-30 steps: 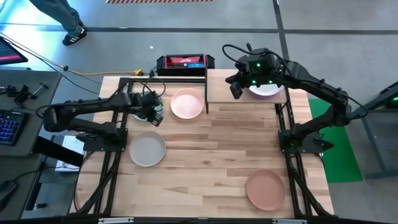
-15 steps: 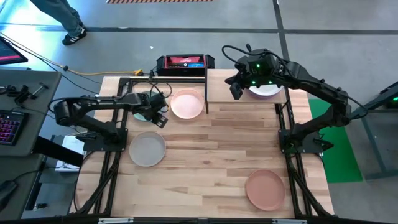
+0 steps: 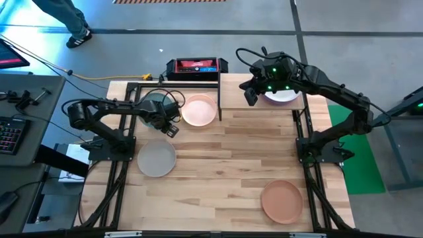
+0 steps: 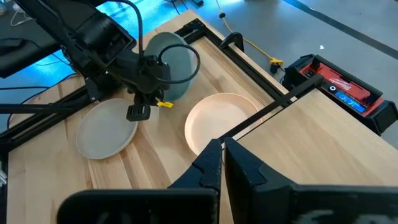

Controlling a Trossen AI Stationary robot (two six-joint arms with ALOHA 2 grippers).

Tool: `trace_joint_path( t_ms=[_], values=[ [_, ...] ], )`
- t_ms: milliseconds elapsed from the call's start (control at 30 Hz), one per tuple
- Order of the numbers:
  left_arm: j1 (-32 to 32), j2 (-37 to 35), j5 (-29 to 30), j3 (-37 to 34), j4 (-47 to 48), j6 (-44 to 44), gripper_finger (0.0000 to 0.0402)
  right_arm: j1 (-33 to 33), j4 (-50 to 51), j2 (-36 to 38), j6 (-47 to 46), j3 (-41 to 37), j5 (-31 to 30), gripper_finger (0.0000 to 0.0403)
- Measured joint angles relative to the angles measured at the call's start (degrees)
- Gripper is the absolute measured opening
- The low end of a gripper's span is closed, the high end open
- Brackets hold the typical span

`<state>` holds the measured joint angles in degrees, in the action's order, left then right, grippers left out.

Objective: Place and stack plates onto a shelf
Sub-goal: Put the light blue plate on the shelf

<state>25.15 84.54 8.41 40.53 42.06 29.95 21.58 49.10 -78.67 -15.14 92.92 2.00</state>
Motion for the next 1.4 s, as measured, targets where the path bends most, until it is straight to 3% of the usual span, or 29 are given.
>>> trace_joint_path(
  t_ms=[600, 1100, 1400],
  values=[
    [-0.5, -0.1, -0.9, 1.6, 1.8, 0.9, 0.0106, 0.0, 0.0, 0.0, 0.2, 0.0, 0.0, 0.0001],
    [0.0, 0.1, 1.2, 5.0, 1.9, -7.5, 0.0106, 0.0, 0.0, 0.0, 0.2, 0.0, 0.0, 0.0001],
    [0.7, 5.1, 1.2, 4.9, 1.1, -9.7, 0.0106, 0.0, 0.0, 0.0, 0.1, 0.0, 0.0, 0.0001]
  ],
)
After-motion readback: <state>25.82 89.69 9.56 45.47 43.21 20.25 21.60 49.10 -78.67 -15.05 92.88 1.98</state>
